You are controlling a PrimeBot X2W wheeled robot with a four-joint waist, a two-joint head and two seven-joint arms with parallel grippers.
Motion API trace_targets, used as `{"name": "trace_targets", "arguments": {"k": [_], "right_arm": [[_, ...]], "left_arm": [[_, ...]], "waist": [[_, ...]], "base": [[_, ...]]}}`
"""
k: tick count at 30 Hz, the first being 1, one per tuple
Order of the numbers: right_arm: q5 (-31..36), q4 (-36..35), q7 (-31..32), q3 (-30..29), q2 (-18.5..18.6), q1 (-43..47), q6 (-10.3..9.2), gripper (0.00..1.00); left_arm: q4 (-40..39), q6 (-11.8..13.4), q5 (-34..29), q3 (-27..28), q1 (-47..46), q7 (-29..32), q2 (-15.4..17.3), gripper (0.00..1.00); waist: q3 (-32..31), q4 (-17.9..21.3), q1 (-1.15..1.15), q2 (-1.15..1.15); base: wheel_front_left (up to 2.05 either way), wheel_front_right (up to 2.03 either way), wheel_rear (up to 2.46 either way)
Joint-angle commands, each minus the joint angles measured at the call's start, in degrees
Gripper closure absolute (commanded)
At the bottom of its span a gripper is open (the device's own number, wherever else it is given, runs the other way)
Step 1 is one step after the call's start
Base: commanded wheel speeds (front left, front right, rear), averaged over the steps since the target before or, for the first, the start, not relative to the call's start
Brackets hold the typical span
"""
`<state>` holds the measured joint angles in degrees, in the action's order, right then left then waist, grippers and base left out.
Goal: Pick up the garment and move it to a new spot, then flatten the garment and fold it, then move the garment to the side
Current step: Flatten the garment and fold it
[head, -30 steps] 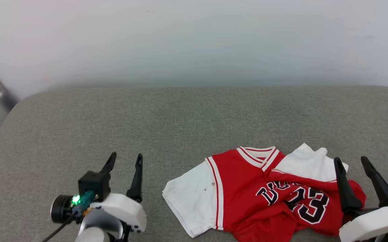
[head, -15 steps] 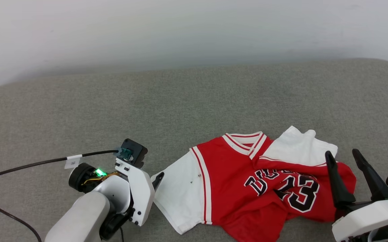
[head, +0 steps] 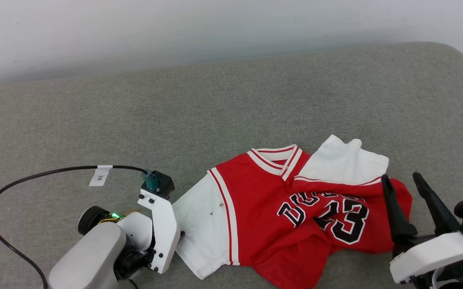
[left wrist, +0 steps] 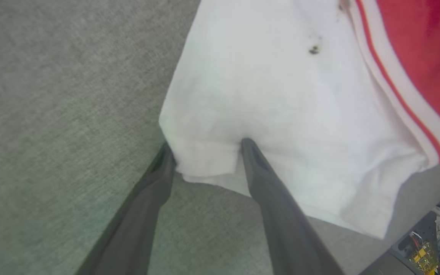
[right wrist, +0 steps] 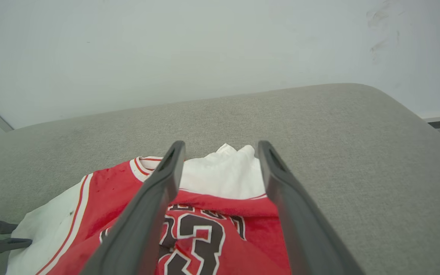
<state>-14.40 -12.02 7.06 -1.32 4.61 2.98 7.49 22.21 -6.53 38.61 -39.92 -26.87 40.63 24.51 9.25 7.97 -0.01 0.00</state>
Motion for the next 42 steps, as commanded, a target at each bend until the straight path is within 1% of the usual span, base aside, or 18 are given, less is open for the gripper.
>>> {"name": "trace_targets", "arguments": {"k": [1,3,6,12,14,17,18,19,20,21,22,28,33,37,38,39,40,42], "right_arm": [[-0.1,0.2,-0.1,-0.1,-0.2,-0.5,0.00,0.00],[-0.5,0.5,0.1,-0.5,-0.1,-0.6,-0.01,0.00],[-2.1,1.9,0.9,-1.5,0.4,-0.9,-0.01,0.00],[-7.0,8.3,3.9,-5.2,3.1,-3.6,-0.01,0.00],[-8.3,11.1,5.6,-6.8,4.5,-5.4,0.00,0.00],[-10.2,16.6,9.0,-8.6,7.1,-8.6,-0.01,0.00],[-11.1,20.1,11.8,-8.5,9.2,-11.5,0.00,0.00],[-11.9,21.7,13.5,-8.3,9.9,-13.2,0.00,0.00],[-12.9,24.1,17.1,-7.4,11.9,-16.3,0.00,0.00],[-13.4,25.0,19.2,-6.6,12.7,-18.0,0.00,0.00],[-14.1,26.6,24.1,-5.1,14.7,-21.5,-0.01,0.00],[-14.4,30.3,37.4,-1.3,19.2,-31.1,-0.01,0.00],[-13.9,33.7,44.5,1.1,20.4,-35.6,-0.01,0.00],[-14.5,38.0,50.4,2.8,19.1,-34.7,-0.01,0.00],[-15.0,38.8,51.6,2.9,18.6,-34.3,0.00,0.55],[-15.4,39.2,52.5,3.3,18.3,-34.1,0.00,0.76],[-15.8,39.4,53.1,3.6,18.1,-33.9,0.00,1.00],[-16.6,39.5,54.1,3.8,17.7,-33.6,0.01,1.00]], "left_arm": [[1.8,-1.0,1.2,-3.5,5.2,1.2,-3.0,1.00],[1.8,-0.9,1.4,-3.0,5.5,-0.7,-3.1,1.00],[1.6,0.9,1.2,-0.9,5.6,-4.9,-3.0,1.00],[-1.5,7.5,-2.3,4.2,5.7,-18.1,-2.6,1.00],[-3.7,9.9,-2.9,5.9,6.4,-22.8,-3.2,1.00],[-7.0,12.2,-4.6,6.7,7.0,-26.9,-3.6,1.00],[-9.4,12.8,-5.5,6.6,6.9,-28.5,-3.7,1.00],[-10.4,13.0,-5.9,6.4,6.9,-28.9,-3.9,1.00],[-12.6,13.3,-6.4,6.2,6.5,-29.9,-4.3,1.00],[-13.6,13.6,-6.8,6.2,6.1,-30.3,-4.4,1.00],[-15.4,13.8,-7.4,6.1,5.5,-31.1,-4.6,1.00],[-19.5,13.9,-8.8,5.2,3.6,-32.2,-5.6,1.00],[-20.7,13.4,-9.5,4.4,2.0,-33.0,-6.3,1.00],[-20.4,13.2,-9.6,4.1,1.6,-33.5,-6.7,1.00],[-20.3,13.2,-9.5,4.1,1.5,-33.7,-6.8,1.00],[-20.2,13.3,-9.5,4.0,1.5,-33.7,-6.8,1.00],[-20.1,13.3,-9.4,4.0,1.6,-33.8,-6.8,1.00],[-19.7,13.3,-9.3,4.0,1.8,-33.8,-6.7,1.00]], "waist": [[0.1,0.2,0.01,0.00],[0.0,0.2,0.01,0.00],[-0.6,-0.2,0.01,0.00],[-1.4,-2.3,0.01,0.00],[-1.3,-3.4,0.01,0.00],[-0.7,-5.3,0.01,0.00],[0.1,-6.7,0.01,0.00],[0.6,-7.4,0.01,0.00],[1.9,-8.7,0.01,0.00],[2.6,-9.2,0.01,0.00],[4.2,-10.3,0.01,0.00],[9.6,-13.3,0.01,0.00],[12.8,-15.1,0.01,0.00],[13.6,-15.7,0.01,0.00],[13.7,-15.8,0.01,0.00],[13.7,-15.8,0.01,0.00],[13.7,-15.9,0.01,0.00],[13.5,-15.7,0.01,0.00]], "base": [[0.00,0.00,0.00],[0.00,0.00,0.00],[0.00,0.00,0.00],[0.00,0.00,0.00],[0.00,0.00,0.00],[0.00,0.00,0.00],[0.00,0.00,0.00],[0.00,0.00,0.00],[0.00,0.00,0.00],[0.00,0.00,0.00],[0.00,0.00,0.00],[0.00,0.00,0.00],[0.00,0.00,0.00],[0.00,0.00,0.00],[0.00,0.00,0.00],[0.00,0.00,0.00],[0.00,0.00,0.00],[0.00,0.00,0.00]]}}
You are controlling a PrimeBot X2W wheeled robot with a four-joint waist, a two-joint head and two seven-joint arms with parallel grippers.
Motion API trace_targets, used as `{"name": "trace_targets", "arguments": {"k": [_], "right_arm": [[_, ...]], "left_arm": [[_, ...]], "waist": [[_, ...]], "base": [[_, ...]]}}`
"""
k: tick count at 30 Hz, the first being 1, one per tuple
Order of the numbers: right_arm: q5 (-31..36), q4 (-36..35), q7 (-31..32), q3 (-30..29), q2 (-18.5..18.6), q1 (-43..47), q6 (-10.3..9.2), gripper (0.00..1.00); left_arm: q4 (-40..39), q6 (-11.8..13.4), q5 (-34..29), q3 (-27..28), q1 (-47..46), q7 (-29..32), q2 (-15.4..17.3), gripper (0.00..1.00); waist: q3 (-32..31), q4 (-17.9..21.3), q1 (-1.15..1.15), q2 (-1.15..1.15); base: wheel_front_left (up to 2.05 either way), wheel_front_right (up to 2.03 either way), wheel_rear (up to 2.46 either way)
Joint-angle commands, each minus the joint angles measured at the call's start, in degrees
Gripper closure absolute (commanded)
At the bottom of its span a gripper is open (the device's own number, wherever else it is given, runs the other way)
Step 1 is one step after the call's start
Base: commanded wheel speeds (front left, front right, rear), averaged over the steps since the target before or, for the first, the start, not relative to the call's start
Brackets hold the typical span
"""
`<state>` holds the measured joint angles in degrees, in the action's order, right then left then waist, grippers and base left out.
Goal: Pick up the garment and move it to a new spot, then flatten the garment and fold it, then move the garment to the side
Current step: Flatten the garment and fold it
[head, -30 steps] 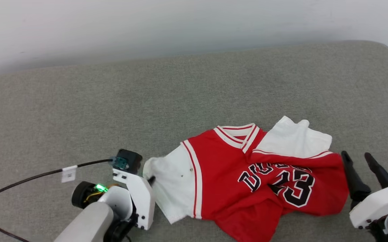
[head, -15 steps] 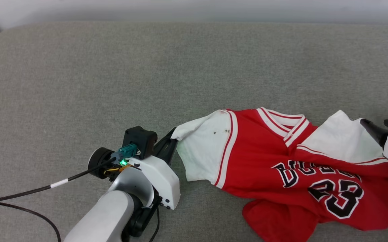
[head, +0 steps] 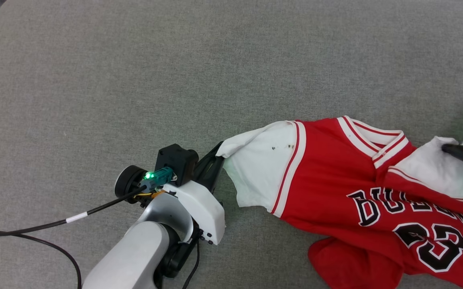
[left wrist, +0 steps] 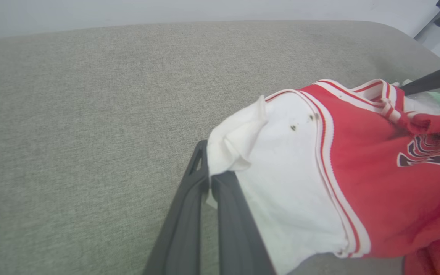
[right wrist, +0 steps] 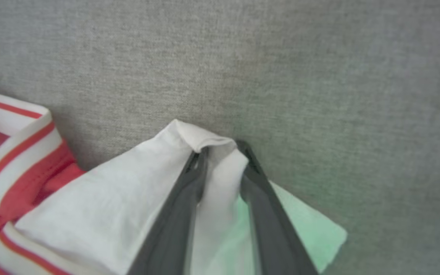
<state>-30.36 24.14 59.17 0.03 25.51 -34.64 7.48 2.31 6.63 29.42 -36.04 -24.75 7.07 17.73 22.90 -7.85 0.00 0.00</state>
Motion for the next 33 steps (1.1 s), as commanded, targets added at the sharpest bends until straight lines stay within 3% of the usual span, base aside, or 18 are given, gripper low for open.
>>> {"name": "trace_targets", "arguments": {"k": [1,7,17,25,33], "right_arm": [[-0.7,2.7,1.9,2.8,-2.9,3.9,0.02,1.00],[-0.9,-1.4,-1.9,3.3,-0.6,1.6,0.02,1.00],[4.0,-5.2,-15.9,0.9,1.7,-1.2,0.01,1.00],[7.8,-3.9,-20.0,-0.1,1.2,-4.9,0.01,1.00],[10.3,-2.8,-25.1,1.0,1.6,-17.0,-0.01,1.00]], "left_arm": [[0.3,0.2,0.1,0.3,-0.2,-0.2,0.3,1.00],[1.0,0.7,0.5,1.3,0.2,-0.2,1.5,1.00],[5.3,2.0,0.8,6.3,-5.2,-0.3,5.3,1.00],[16.8,-0.3,2.8,9.4,-14.9,-1.8,4.5,1.00],[29.2,-2.9,1.0,11.0,-32.5,-4.7,3.9,1.00]], "waist": [[-0.4,0.3,0.00,0.00],[-2.7,1.8,0.00,0.00],[-13.7,5.6,0.00,0.00],[-19.4,7.8,0.00,0.00],[-15.0,9.4,0.00,0.00]], "base": [[0.00,0.00,0.00],[0.00,0.00,0.00],[0.00,0.00,0.00],[0.00,0.00,0.00],[0.00,0.00,0.00]]}}
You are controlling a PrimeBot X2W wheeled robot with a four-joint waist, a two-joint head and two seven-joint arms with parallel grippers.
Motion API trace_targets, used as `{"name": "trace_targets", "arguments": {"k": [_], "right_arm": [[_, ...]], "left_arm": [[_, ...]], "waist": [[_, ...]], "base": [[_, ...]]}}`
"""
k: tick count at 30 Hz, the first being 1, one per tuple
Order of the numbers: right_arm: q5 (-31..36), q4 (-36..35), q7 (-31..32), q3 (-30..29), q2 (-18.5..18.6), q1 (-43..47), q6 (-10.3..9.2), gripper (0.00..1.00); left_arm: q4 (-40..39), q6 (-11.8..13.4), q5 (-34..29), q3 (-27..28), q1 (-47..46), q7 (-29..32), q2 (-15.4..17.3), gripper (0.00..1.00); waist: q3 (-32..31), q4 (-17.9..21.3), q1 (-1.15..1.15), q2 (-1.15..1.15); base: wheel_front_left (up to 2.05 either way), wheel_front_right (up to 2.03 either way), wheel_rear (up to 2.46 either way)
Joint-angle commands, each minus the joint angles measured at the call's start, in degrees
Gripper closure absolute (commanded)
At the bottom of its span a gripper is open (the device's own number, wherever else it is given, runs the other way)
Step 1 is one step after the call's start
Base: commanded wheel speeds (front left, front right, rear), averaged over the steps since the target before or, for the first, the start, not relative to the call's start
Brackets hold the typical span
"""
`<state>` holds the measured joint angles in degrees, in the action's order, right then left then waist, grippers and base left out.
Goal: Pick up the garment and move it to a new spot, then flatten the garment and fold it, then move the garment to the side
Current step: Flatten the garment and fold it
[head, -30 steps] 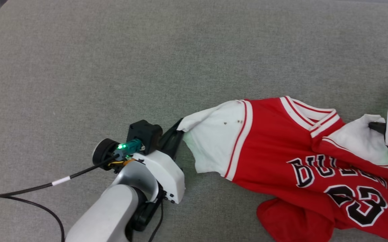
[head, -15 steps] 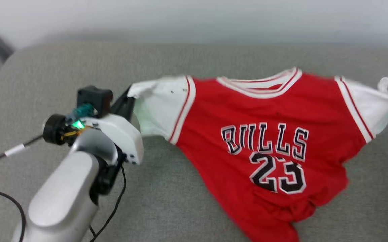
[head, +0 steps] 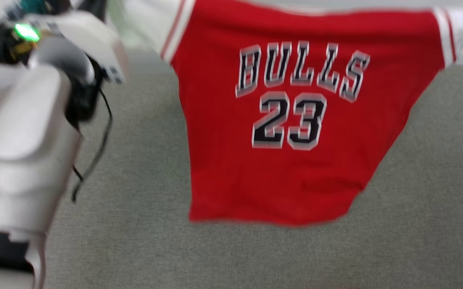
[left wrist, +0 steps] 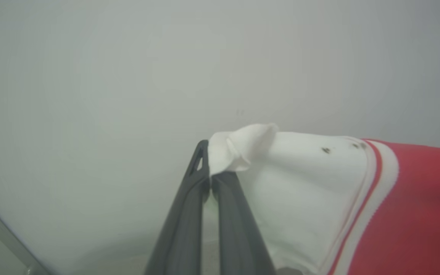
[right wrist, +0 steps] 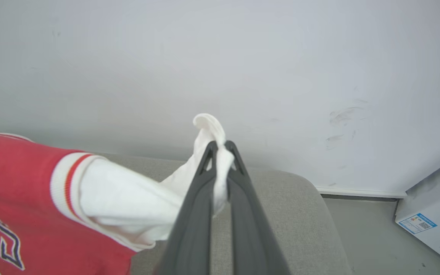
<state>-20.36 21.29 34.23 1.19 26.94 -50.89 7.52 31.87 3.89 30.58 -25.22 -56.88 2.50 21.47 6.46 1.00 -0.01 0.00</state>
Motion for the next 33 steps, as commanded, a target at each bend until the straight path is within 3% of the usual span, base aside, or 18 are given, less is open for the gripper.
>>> {"name": "trace_targets", "arguments": {"k": [1,7,17,25,33], "right_arm": [[0.5,0.4,-0.9,0.1,0.1,-2.5,-0.06,1.00],[3.3,2.0,-6.3,1.1,-0.5,-15.5,-0.06,1.00],[5.7,7.5,-16.7,3.8,-1.0,-35.5,-0.05,1.00],[1.9,16.4,-23.5,9.9,-2.7,-44.0,-0.05,1.00],[-4.8,22.7,-28.9,17.9,-2.3,-42.7,-0.05,1.00]], "left_arm": [[1.1,-0.2,-0.5,0.4,-2.7,-0.6,0.3,1.00],[8.4,-1.2,-3.4,1.1,-18.2,-4.4,1.8,1.00],[13.8,-2.1,-5.4,2.8,-38.1,-10.7,2.5,1.00],[17.8,-2.9,-4.8,3.2,-43.6,-13.8,1.8,1.00],[21.9,-5.4,-2.7,4.3,-39.9,-16.7,1.3,1.00]], "waist": [[2.5,0.8,0.01,0.00],[10.7,2.2,0.01,0.00],[24.6,2.7,0.01,0.00],[32.7,2.9,0.01,0.00],[34.6,2.4,0.01,0.00]], "base": [[0.00,0.00,0.00],[0.00,0.00,0.00],[0.00,0.00,0.00],[0.00,0.00,0.00],[0.00,0.00,0.00]]}}
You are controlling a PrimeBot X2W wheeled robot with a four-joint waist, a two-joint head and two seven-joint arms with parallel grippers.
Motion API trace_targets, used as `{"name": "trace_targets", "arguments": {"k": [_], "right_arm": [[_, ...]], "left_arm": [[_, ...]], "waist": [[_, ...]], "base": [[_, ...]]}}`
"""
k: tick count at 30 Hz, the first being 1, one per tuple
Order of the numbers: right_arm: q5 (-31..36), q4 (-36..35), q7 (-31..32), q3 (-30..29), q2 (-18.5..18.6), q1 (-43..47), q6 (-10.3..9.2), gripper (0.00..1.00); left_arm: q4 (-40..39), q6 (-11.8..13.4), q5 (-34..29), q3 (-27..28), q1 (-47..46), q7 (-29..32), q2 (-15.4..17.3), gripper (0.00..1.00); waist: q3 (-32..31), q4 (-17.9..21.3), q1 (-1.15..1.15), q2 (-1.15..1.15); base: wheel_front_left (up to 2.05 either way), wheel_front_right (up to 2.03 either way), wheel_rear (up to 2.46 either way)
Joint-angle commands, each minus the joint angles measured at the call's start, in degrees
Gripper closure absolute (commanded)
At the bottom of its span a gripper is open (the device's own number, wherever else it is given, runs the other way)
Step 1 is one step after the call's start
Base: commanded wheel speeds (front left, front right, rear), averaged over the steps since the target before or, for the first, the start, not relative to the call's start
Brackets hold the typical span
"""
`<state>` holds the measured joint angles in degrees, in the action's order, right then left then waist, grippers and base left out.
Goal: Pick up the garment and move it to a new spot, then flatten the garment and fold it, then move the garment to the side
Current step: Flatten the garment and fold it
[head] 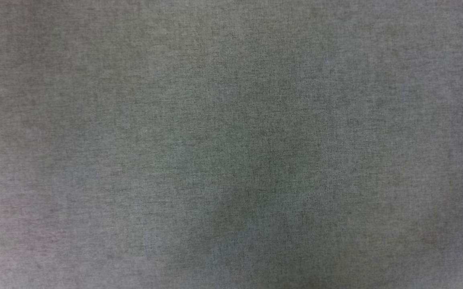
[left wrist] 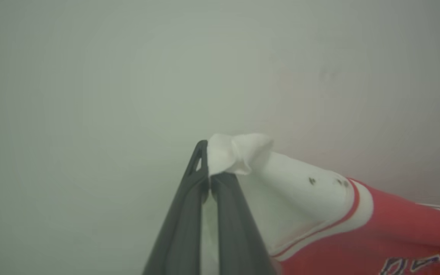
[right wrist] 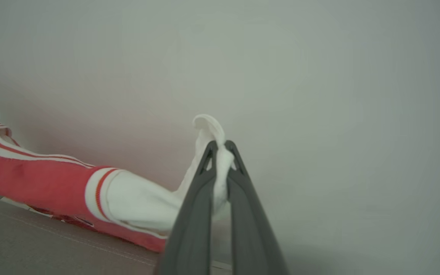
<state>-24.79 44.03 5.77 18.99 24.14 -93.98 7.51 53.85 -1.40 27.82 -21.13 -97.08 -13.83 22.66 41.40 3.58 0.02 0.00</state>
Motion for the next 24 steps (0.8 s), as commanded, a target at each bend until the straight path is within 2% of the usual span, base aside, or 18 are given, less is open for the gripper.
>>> {"name": "trace_targets", "arguments": {"k": [1,6,9,13,19,24], "right_arm": [[-1.1,0.3,-1.0,1.1,0.7,1.3,-0.04,1.00],[-6.7,-1.6,-3.4,6.2,2.5,7.8,-0.04,1.00],[-10.2,-4.5,-4.7,8.5,4.3,15.3,-0.04,1.00],[-14.3,-10.1,-4.9,9.9,7.3,27.5,-0.04,1.00],[-17.5,-18.6,-3.9,7.4,9.4,48.2,-0.04,1.00],[-15.2,-24.7,-2.7,2.4,8.8,64.4,-0.05,1.00]], "left_arm": [[0.0,-0.5,0.5,0.6,1.4,-0.7,0.1,1.00],[-1.5,-2.0,2.0,1.9,10.0,-1.3,0.6,1.00],[-4.6,-2.7,2.9,2.9,18.6,-1.4,0.9,1.00],[-12.1,-1.8,4.4,5.4,33.3,-1.5,0.8,1.00],[-23.2,1.9,7.6,8.3,57.3,-1.5,-0.5,1.00],[-32.8,6.2,8.6,8.5,75.0,0.3,0.3,1.00]], "waist": [[-0.8,-0.4,-0.02,0.00],[-4.6,-0.9,-0.02,0.00],[-8.6,-1.2,-0.02,0.00],[-14.1,-2.0,-0.02,0.00],[-22.6,-2.5,-0.02,0.00],[-28.6,-2.6,-0.02,0.00]], "base": [[0.00,0.00,0.00],[0.00,0.00,0.00],[0.00,0.00,0.00],[0.00,0.00,0.00],[0.00,0.00,0.00],[0.00,0.00,0.00]]}}
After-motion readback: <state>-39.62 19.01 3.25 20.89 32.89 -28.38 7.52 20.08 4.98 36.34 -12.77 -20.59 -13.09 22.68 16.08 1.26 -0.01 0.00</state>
